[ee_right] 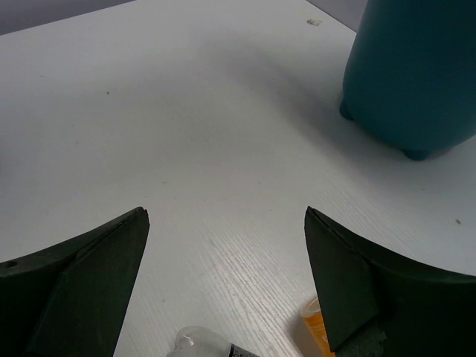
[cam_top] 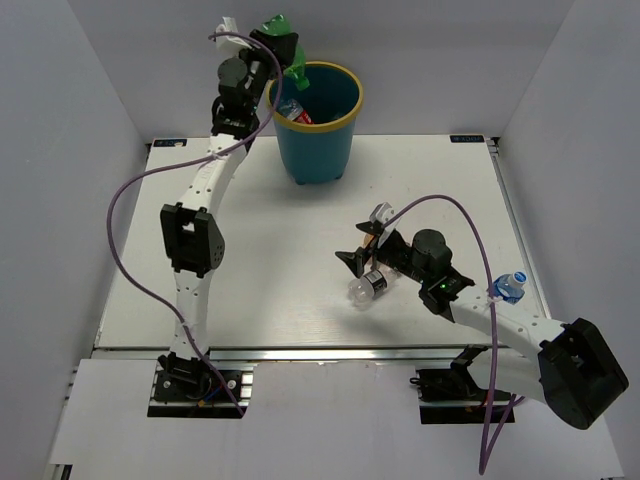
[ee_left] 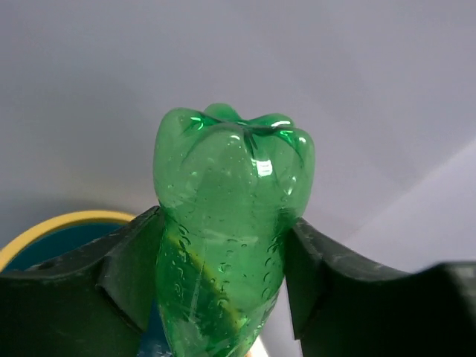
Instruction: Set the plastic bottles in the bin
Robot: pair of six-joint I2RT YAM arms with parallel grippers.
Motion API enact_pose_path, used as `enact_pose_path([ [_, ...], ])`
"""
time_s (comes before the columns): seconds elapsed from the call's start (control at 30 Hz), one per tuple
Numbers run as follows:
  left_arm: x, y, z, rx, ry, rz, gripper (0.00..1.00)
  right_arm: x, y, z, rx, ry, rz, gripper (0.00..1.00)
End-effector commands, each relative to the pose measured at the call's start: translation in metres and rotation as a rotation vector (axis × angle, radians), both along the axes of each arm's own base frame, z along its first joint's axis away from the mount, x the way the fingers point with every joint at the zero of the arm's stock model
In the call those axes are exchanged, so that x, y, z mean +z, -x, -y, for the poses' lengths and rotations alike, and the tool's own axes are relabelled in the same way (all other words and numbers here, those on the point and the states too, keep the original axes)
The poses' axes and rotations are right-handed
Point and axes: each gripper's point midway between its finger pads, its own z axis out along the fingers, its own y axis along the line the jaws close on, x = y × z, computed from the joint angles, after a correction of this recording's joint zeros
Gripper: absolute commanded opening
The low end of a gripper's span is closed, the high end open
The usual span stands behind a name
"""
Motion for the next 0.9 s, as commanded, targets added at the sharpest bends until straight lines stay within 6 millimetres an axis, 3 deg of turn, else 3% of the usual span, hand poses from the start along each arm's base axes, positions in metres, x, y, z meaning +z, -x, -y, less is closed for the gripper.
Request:
enact_pose_path([
  [0.0, 0.015, -0.004, -0.004, 0.134, -0.003, 0.052, 0.7, 0.014, -0.005, 0.004, -0.018, -0.026, 0.061, 0.89],
  [0.13, 0.011, -0.001, 0.012, 0.159, -0.086, 0.079, 0.98, 0.014, -0.004, 0.005, -0.016, -0.023, 0.055, 0.89],
  [0.3, 0.019, 0.007, 0.016, 0.138, -0.117, 0.063, 0.98, 0.012, -0.003, 0.003, -0.007, -0.017, 0.004, 0.89],
  [0.43, 0.037, 0.027, 0.011, 0.127, -0.163, 0.043, 0.98, 0.004, -0.005, 0.006, -0.035, 0.023, -0.07, 0.89],
  [0.47, 0.057, 0.042, 0.008, 0.123, -0.169, 0.059, 0.98, 0.012, -0.009, 0.005, -0.05, 0.02, -0.09, 0.89],
  [0.53, 0.052, 0.055, 0.003, 0.118, -0.221, -0.013, 0.98, -0.004, -0.014, 0.014, -0.119, 0.083, -0.178, 0.89],
  [0.57, 0.063, 0.073, -0.005, 0.133, -0.254, -0.015, 0.98, -0.006, -0.017, 0.017, -0.143, 0.105, -0.195, 0.89],
  [0.6, 0.059, 0.081, -0.01, 0.138, -0.285, -0.041, 0.98, -0.003, -0.023, 0.022, -0.181, 0.126, -0.189, 0.89],
  [0.63, 0.052, 0.091, -0.015, 0.143, -0.325, -0.07, 0.98, -0.017, -0.019, 0.029, -0.187, 0.195, -0.218, 0.89],
  [0.67, 0.08, 0.125, -0.028, 0.158, -0.311, -0.036, 0.98, -0.022, -0.02, 0.034, -0.186, 0.251, -0.201, 0.89],
  [0.7, 0.028, 0.123, -0.034, 0.175, -0.346, -0.15, 0.98, -0.022, -0.026, 0.042, -0.239, 0.284, -0.197, 0.89],
  [0.77, 0.008, 0.147, -0.043, 0.174, -0.337, -0.19, 0.98, -0.04, -0.03, 0.056, -0.293, 0.379, -0.234, 0.89],
  [0.8, -0.016, 0.171, -0.053, 0.178, -0.351, -0.228, 0.98, -0.04, -0.036, 0.063, -0.308, 0.435, -0.198, 0.89],
  [0.87, -0.04, 0.194, -0.068, 0.208, -0.313, -0.277, 0.98, -0.056, -0.037, 0.07, -0.3, 0.538, -0.207, 0.89],
])
